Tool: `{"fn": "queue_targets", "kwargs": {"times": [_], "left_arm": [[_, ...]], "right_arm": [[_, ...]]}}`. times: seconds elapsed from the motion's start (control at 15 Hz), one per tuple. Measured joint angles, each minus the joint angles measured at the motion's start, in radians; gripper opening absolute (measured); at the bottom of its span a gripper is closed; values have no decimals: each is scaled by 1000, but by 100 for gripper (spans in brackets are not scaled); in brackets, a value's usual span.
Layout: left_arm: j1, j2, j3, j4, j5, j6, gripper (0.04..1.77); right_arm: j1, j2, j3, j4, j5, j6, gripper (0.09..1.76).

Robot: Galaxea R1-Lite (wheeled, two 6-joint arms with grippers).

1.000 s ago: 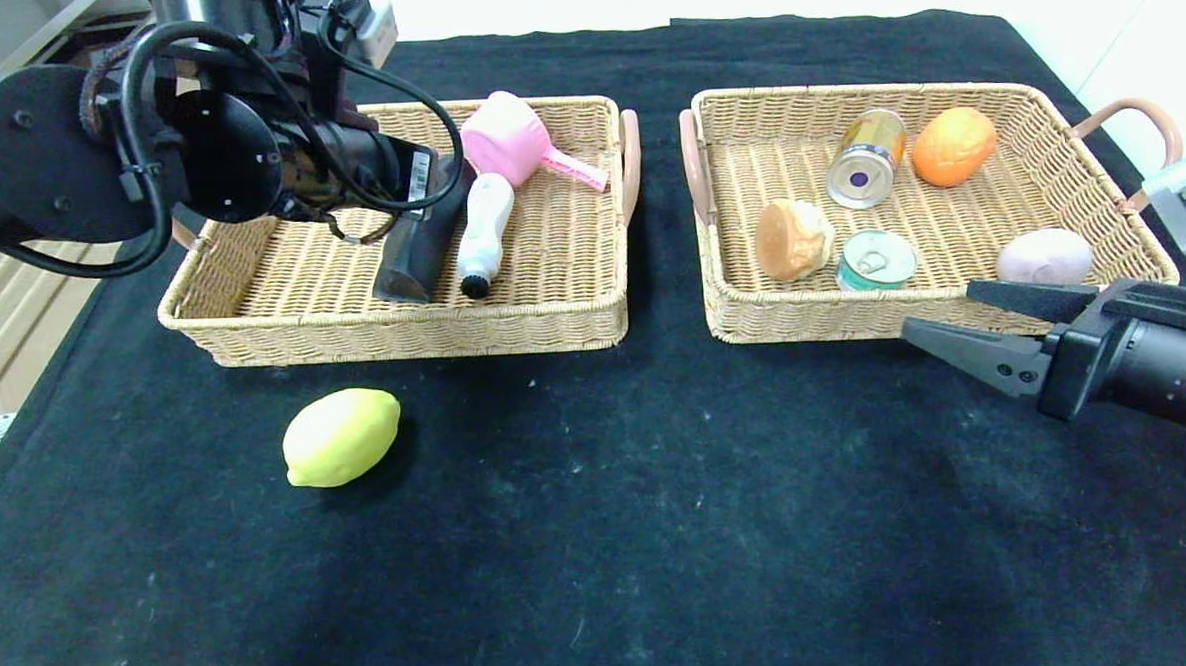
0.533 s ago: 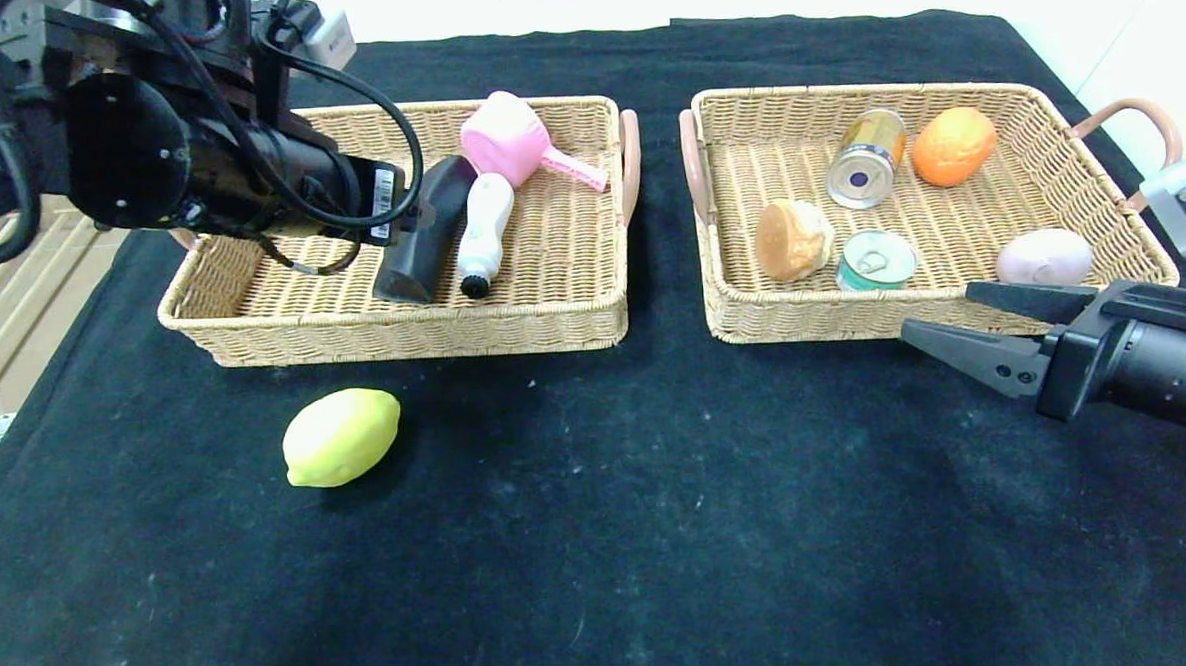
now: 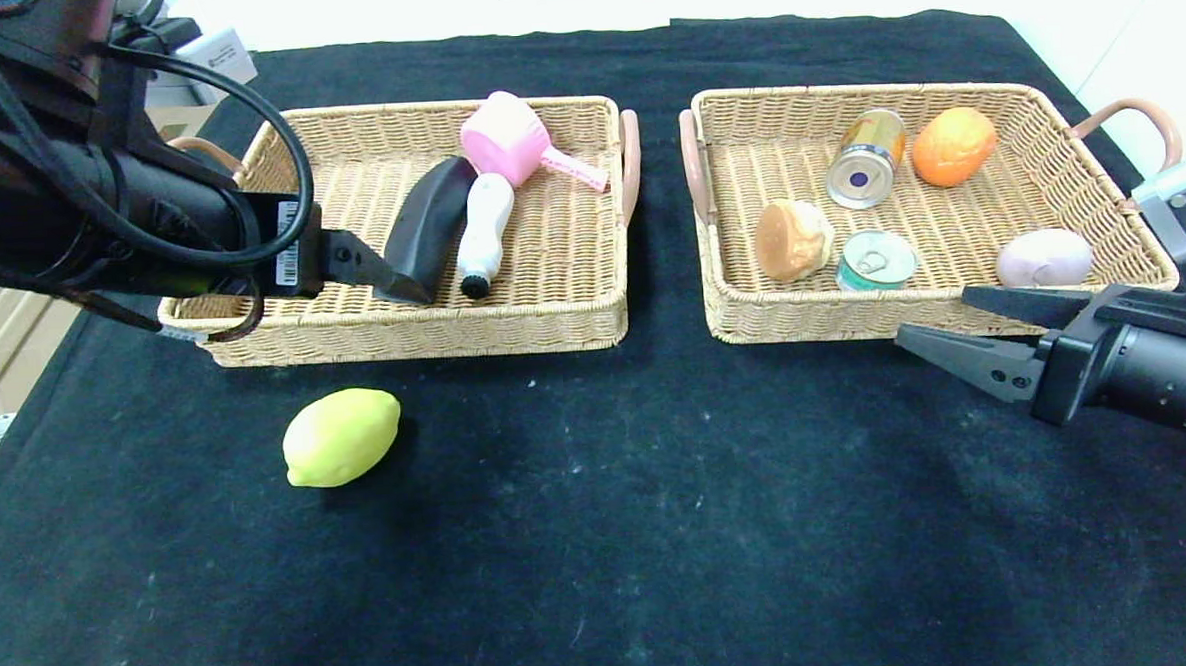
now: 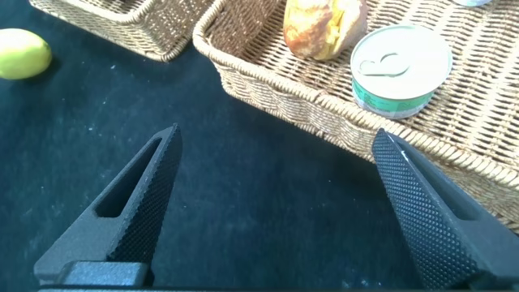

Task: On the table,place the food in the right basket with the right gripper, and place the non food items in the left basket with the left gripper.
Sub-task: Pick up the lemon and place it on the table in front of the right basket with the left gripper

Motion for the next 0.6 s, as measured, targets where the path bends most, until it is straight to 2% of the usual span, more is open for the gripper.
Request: {"fn": "queue_targets", "kwargs": {"times": [0.13,0.27,0.47,0.6], "left_arm": [[-7,-24,29,66,-7,-48,166],[-6,-42,90,78,-21,-59,167],[9,-59,206,70,-56,-82,169],[51,-58,254,16,-97,-83,169]], "right_arm": [[1,2,1,0,0,-1,171],[1,3,1,-1,0,-1,171],[3,4,3,-1,0,-2,171],[3,4,3,-1,0,-2,171]]}}
